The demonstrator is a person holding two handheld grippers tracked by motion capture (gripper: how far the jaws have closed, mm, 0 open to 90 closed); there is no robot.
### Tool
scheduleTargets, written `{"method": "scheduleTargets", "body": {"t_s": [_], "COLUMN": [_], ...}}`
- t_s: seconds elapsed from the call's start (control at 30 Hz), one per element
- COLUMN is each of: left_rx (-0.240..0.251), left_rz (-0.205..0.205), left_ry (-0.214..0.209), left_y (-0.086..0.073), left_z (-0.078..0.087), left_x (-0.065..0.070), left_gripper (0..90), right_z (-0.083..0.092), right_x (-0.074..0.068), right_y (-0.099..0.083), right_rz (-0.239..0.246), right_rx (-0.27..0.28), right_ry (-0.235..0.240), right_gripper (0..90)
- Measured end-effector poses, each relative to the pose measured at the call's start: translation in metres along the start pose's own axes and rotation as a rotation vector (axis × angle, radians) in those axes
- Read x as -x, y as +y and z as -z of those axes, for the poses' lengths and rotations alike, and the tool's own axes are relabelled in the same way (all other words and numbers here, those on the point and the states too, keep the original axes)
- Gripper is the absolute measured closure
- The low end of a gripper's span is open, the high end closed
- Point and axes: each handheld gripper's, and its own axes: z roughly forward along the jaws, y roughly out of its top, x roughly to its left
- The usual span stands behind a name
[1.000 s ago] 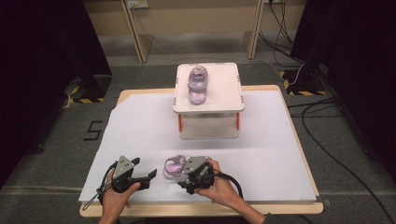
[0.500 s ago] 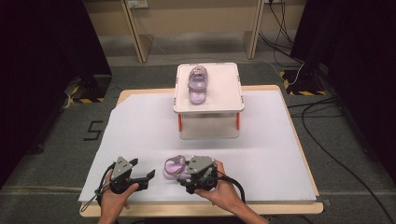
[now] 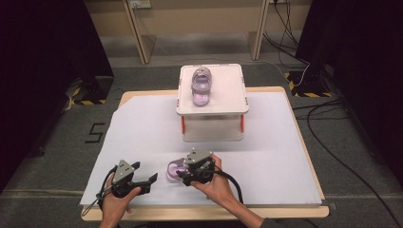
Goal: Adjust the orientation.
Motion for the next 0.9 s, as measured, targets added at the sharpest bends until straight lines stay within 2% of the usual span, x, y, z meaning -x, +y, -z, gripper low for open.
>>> {"method": "scheduleTargets", "body": {"t_s": [0.17, 0.4, 0.47, 0.57, 0.7, 0.9], "left_rx": [0.004, 0.003, 0.004, 0.003, 0.006, 0.001], "left_rz": [0.001, 0.005, 0.001, 0.002, 0.002, 0.002], "left_ry": [-0.001, 0.000, 0.001, -0.001, 0.001, 0.001], "left_y": [0.000, -0.001, 0.000, 0.000, 0.000, 0.000], "left_z": [0.000, 0.001, 0.000, 0.000, 0.000, 0.000], "left_x": [0.000, 0.000, 0.000, 0.001, 0.000, 0.000], "left_gripper": [15.8, 15.8, 15.8, 15.8, 15.8, 15.8], "right_z": [0.008, 0.025, 0.031, 0.038, 0.046, 0.057], "right_x": [-0.001, -0.007, -0.006, -0.001, 0.005, 0.018], "right_y": [-0.002, -0.011, -0.014, -0.019, -0.026, -0.034], "right_rz": [0.025, 0.113, 0.121, 0.111, 0.069, 0.051], "right_rx": [-0.012, -0.021, -0.026, -0.027, -0.032, -0.036], "right_ry": [0.002, -0.020, -0.025, -0.026, -0.024, -0.055], "right_gripper": [33.4, 33.4, 33.5, 33.6, 33.9, 34.8]}}
